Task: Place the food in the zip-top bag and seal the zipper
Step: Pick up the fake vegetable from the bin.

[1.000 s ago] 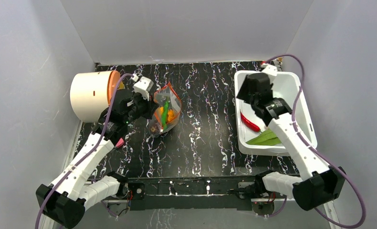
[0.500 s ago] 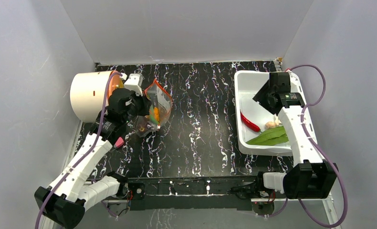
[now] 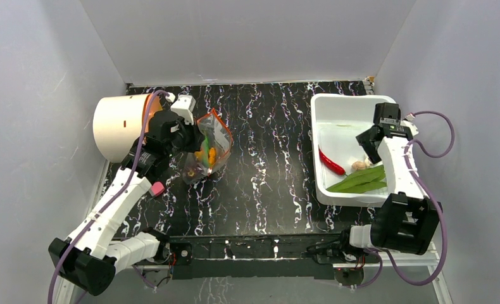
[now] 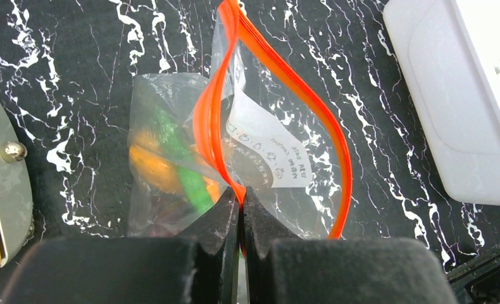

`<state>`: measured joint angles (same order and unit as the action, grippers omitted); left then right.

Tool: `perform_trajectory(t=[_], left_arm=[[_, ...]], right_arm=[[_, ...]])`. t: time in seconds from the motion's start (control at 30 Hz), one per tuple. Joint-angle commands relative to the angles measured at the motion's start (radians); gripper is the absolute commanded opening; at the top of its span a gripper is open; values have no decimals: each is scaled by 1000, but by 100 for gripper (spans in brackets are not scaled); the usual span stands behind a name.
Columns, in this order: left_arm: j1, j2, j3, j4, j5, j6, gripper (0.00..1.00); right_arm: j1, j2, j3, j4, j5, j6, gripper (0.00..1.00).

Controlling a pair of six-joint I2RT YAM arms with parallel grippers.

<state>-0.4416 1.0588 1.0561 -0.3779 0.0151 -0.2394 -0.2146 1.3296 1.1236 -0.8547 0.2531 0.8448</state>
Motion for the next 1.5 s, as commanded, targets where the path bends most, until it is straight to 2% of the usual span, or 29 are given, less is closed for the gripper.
perform_trajectory(t=[0.0, 0.2, 0.43, 0.63, 0.83, 1.03, 1.47], left_arm=[[-3, -25, 49, 11, 31, 40, 0], [-3, -20, 66, -1, 46, 50, 0], [-3, -15, 52, 7, 56, 51, 0], [-3, -6, 56, 8, 51, 51, 0], [-3, 8, 64, 16, 49, 48, 0], [-3, 32, 84, 17, 70, 65, 0], [-3, 41, 97, 13, 75, 90, 0]], right_arm=[[-35, 30, 0, 29, 156, 66, 53], [-56, 84, 28, -3, 209, 96, 52], [-62, 160, 61, 21, 150, 92, 49], [-62, 228, 46, -14, 93, 176, 47], [-62, 310, 43, -84, 137, 252, 52], [-60, 355, 44, -5, 99, 257, 52], [-60, 351, 36, 68, 50, 131, 37]])
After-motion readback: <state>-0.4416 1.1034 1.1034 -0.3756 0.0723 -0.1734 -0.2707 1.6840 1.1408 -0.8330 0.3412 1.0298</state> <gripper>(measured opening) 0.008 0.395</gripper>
